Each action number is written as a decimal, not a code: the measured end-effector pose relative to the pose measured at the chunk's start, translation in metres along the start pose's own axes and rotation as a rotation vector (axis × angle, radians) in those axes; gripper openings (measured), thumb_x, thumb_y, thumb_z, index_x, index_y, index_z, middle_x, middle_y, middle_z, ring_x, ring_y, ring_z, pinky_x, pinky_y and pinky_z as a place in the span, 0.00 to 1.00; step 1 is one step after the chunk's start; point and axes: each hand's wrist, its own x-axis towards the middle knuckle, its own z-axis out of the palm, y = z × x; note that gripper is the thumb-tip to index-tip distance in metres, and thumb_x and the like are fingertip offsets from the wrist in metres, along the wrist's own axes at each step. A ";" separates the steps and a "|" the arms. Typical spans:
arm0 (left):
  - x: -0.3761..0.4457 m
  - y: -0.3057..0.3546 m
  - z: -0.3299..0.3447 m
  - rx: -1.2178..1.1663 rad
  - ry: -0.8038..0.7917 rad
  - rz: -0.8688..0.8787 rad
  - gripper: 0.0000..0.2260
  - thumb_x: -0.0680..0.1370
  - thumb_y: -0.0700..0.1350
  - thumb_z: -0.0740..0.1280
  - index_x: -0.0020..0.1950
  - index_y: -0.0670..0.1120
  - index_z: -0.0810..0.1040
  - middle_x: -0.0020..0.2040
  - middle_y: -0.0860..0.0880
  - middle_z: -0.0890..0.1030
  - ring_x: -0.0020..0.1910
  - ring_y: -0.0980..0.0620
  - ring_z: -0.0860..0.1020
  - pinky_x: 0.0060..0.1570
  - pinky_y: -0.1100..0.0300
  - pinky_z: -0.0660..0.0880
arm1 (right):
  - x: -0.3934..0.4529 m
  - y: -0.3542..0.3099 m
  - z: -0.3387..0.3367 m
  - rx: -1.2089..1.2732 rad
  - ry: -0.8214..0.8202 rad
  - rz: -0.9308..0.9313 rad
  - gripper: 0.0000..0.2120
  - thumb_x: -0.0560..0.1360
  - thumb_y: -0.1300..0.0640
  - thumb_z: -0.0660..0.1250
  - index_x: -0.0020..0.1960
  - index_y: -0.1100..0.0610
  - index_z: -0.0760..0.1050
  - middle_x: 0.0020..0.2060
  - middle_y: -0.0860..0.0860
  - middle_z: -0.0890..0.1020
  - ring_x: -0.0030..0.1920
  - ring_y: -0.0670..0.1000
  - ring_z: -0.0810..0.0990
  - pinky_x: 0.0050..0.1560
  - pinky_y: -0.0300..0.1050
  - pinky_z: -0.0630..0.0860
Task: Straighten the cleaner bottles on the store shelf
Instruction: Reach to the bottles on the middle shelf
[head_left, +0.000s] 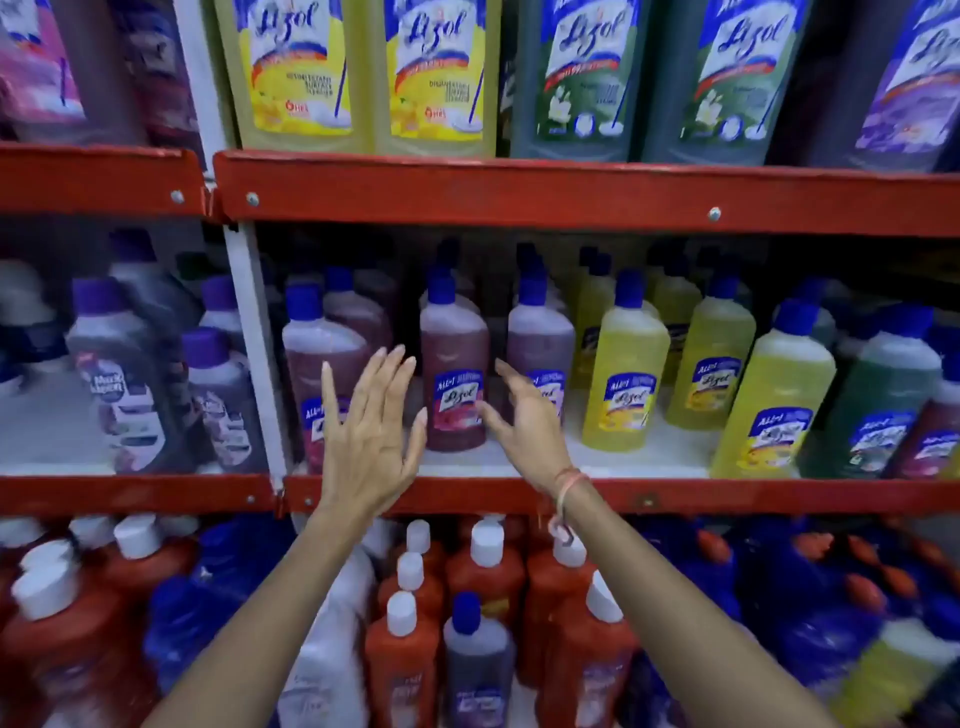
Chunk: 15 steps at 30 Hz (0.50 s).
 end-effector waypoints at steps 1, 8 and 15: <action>-0.009 0.001 0.002 0.029 -0.033 -0.010 0.25 0.81 0.51 0.56 0.75 0.42 0.64 0.76 0.44 0.68 0.77 0.48 0.63 0.75 0.31 0.50 | 0.001 0.002 0.008 -0.004 -0.057 0.048 0.32 0.76 0.53 0.67 0.75 0.62 0.60 0.71 0.57 0.70 0.72 0.55 0.68 0.72 0.46 0.64; -0.069 -0.002 0.026 0.141 -0.195 -0.033 0.26 0.79 0.50 0.57 0.77 0.45 0.63 0.80 0.45 0.59 0.79 0.46 0.56 0.73 0.29 0.51 | 0.010 0.001 0.036 0.160 -0.210 0.277 0.47 0.73 0.55 0.70 0.78 0.58 0.41 0.74 0.59 0.64 0.71 0.58 0.68 0.73 0.53 0.64; -0.084 0.000 0.036 0.131 -0.281 -0.033 0.26 0.81 0.52 0.56 0.78 0.47 0.60 0.80 0.46 0.58 0.79 0.47 0.56 0.73 0.30 0.52 | 0.019 0.005 0.049 0.308 -0.194 0.372 0.42 0.73 0.59 0.71 0.76 0.63 0.48 0.70 0.61 0.68 0.69 0.57 0.70 0.71 0.52 0.67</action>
